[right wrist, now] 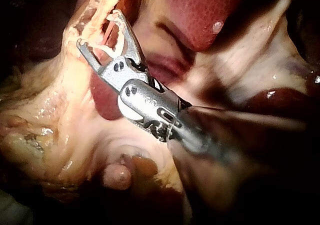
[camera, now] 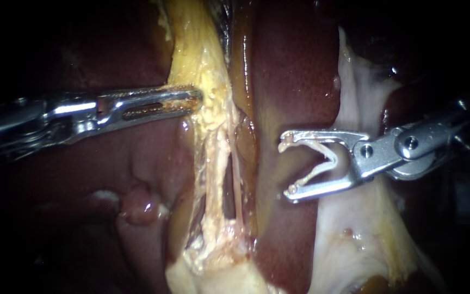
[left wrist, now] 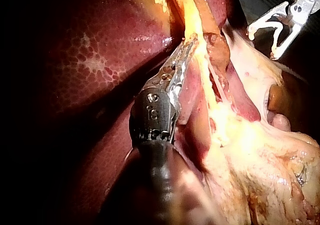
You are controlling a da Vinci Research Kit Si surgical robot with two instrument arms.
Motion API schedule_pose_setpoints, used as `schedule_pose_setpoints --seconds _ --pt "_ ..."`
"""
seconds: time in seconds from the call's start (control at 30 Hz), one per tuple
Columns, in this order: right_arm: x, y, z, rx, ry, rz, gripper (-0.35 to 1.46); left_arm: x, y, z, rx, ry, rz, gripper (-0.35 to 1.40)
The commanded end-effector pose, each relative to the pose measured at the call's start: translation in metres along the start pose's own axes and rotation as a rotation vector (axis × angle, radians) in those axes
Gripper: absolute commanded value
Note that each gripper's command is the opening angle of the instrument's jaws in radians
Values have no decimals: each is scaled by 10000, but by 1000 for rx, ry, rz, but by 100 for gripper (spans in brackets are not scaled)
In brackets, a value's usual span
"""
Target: Clipping first clip left tube
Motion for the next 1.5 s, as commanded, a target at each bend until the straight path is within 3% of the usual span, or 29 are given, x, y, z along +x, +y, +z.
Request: schedule_pose_setpoints --seconds 0.03,0.2,0.33,0.43,0.63,0.8,0.93,1.1,1.3,1.4,1.5 --pt "0 0 0 -1 0 1 60 0 0 0 1 0 0 -35" --pt "-1 -1 1 0 0 0 60 -3 -1 -3 2 1 -1 -35" --pt "-7 -6 13 35 13 13 60 -16 -4 -16 10 7 -8 -35" --pt "-20 -14 36 64 23 55 60 -33 -8 -33 4 9 -17 -35" --pt "-49 -28 86 108 23 122 60 -62 -21 -67 0 -28 -25 -35" --pt "-73 -35 126 128 -8 186 59 -71 -35 -80 2 -41 -26 -35" --pt "-92 -33 148 128 -47 213 59 -72 -44 -84 -2 -45 -23 -35" --pt "-112 -22 158 120 -53 226 59 -75 -48 -89 0 -50 -25 -35" --pt "-118 -13 164 118 -53 233 59 -77 -49 -92 2 -51 -26 -35" --pt "-116 -12 172 161 -47 247 58 -77 -50 -93 1 -52 -27 -35" --pt "-112 -16 180 254 -43 277 57 -77 -50 -93 1 -52 -27 -35"
